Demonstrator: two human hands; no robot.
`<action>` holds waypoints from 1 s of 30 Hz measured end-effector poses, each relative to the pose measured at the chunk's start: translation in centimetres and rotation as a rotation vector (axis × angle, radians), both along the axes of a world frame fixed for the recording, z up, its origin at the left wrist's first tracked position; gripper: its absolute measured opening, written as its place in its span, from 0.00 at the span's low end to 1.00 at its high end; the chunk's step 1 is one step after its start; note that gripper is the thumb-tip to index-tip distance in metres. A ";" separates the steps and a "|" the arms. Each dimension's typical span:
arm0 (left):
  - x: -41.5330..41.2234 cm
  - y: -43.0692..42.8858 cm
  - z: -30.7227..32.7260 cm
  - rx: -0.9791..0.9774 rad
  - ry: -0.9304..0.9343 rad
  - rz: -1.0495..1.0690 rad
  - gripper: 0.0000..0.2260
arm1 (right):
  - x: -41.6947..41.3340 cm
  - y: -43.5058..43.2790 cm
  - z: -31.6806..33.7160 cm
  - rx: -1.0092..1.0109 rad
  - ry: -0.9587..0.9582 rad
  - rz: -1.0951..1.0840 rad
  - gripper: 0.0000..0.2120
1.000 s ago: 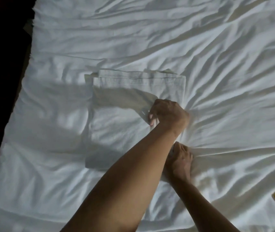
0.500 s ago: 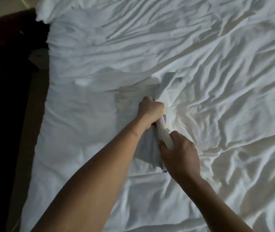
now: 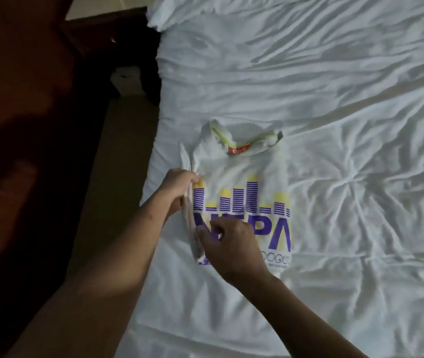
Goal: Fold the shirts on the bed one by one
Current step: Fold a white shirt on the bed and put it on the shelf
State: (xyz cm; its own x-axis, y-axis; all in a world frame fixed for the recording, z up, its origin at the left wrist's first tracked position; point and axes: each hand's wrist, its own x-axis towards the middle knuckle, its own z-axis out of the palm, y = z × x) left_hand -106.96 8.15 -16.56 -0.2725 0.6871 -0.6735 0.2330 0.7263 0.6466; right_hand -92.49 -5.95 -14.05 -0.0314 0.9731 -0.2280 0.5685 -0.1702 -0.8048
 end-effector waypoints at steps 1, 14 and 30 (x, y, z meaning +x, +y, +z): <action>-1.3 -0.6 -0.9 -0.008 -0.014 0.022 0.08 | 0.2 0.1 -1.1 0.021 0.003 -0.036 0.16; -0.5 -11.2 -7.5 0.123 0.248 -0.055 0.19 | 8.2 3.1 -8.1 -0.385 -0.042 -0.569 0.38; -0.7 -12.1 -5.1 0.416 0.771 -0.186 0.09 | 10.8 1.1 -7.1 -0.302 0.126 -0.618 0.31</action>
State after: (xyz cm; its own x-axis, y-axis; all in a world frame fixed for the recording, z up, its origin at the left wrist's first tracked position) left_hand -107.68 -3.92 -21.65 -0.4063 0.9131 -0.0357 0.8022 0.3751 0.4645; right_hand -81.72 -4.84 -21.16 0.4630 0.7160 -0.5225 0.2007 -0.6588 -0.7250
